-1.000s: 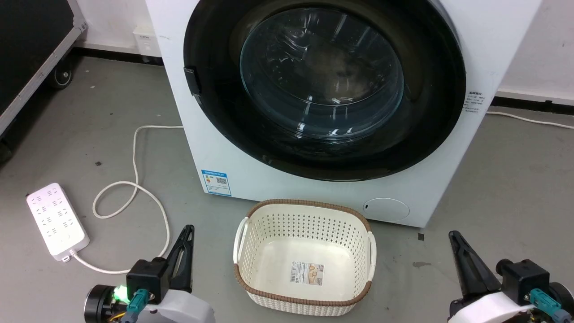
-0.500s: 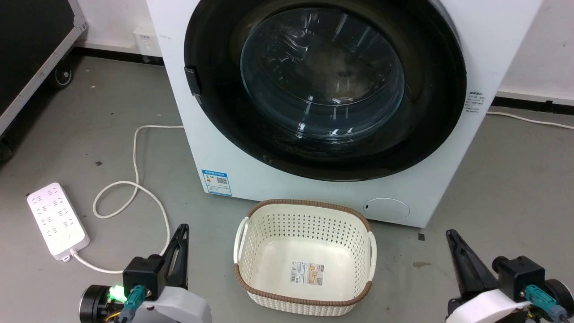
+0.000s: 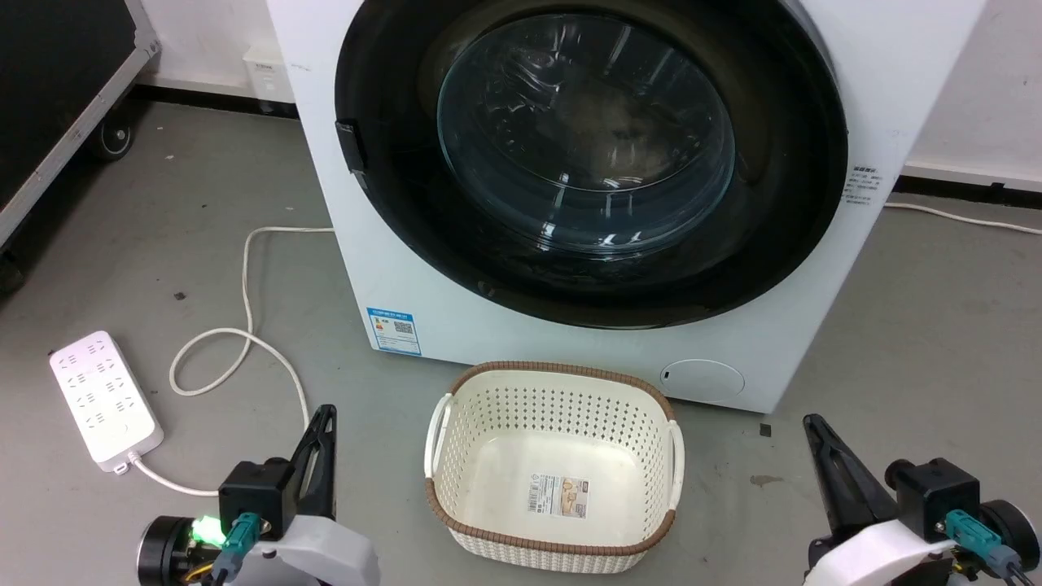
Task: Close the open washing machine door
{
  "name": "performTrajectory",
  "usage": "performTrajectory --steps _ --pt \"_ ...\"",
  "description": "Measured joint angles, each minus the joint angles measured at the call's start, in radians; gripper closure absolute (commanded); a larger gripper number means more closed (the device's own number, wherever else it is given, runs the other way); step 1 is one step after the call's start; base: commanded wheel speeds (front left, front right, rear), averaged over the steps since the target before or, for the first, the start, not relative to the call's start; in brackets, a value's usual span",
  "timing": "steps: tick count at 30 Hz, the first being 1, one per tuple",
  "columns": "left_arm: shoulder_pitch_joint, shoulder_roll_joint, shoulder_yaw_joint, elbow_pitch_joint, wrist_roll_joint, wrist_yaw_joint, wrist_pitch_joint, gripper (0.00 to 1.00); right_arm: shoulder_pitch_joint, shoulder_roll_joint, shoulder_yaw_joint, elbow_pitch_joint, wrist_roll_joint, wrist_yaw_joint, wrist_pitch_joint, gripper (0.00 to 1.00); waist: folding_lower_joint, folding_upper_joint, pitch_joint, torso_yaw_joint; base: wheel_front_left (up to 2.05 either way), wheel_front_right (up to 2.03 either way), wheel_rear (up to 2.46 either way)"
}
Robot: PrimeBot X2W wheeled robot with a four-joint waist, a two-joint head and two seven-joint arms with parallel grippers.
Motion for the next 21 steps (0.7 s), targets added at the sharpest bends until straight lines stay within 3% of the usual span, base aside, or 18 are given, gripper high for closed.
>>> performTrajectory --steps 21 --pt "0.000 -0.017 0.029 -0.018 0.023 0.007 0.043 1.00 -0.011 0.002 0.011 -0.017 -0.020 0.000 0.039 1.00 0.0000 0.0000 0.000 0.002 0.00 0.00 0.00"
